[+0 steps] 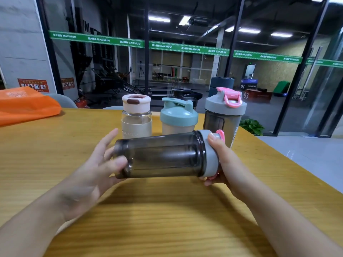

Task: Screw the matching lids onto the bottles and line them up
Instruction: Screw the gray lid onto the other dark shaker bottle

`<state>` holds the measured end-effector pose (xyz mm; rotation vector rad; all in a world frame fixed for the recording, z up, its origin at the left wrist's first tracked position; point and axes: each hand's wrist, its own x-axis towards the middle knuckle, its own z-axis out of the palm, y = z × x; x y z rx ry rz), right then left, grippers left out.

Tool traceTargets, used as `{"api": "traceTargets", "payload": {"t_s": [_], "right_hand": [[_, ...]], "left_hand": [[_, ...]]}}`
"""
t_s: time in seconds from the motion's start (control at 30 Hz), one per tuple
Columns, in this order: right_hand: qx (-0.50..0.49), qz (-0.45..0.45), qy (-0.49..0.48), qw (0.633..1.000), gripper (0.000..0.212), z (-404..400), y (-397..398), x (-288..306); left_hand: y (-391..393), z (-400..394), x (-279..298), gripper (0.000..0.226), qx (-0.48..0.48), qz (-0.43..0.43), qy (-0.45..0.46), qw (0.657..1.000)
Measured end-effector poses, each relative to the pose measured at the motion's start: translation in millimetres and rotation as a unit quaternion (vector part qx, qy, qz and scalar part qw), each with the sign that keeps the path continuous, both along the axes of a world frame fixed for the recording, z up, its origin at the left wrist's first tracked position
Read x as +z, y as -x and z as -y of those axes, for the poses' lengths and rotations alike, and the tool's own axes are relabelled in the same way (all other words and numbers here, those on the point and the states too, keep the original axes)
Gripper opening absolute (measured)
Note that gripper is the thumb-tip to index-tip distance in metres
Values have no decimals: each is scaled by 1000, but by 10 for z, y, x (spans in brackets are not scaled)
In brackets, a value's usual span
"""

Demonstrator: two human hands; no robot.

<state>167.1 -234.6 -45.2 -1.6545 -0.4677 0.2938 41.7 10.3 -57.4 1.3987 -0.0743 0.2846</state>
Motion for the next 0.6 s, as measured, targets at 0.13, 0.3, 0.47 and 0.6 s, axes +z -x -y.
{"api": "traceTargets", "payload": {"t_s": [0.13,0.3,0.47,0.6], "right_hand": [[-1,46,-27,999,67,-6,8,-12],[3,90,-54,994,88,-17,54,-13],[-2,94,-54,994,85,-30,59,-10],[-15,93,-43,995,92,-27,61,-11]], "left_hand": [[-7,-22,2,101,-23,-53,59,997],[15,-18,-34,88,-64,-133,20,989],[-5,-33,-44,70,-44,-132,-12,990],[-22,-11,-28,60,-27,-115,-40,992]]}}
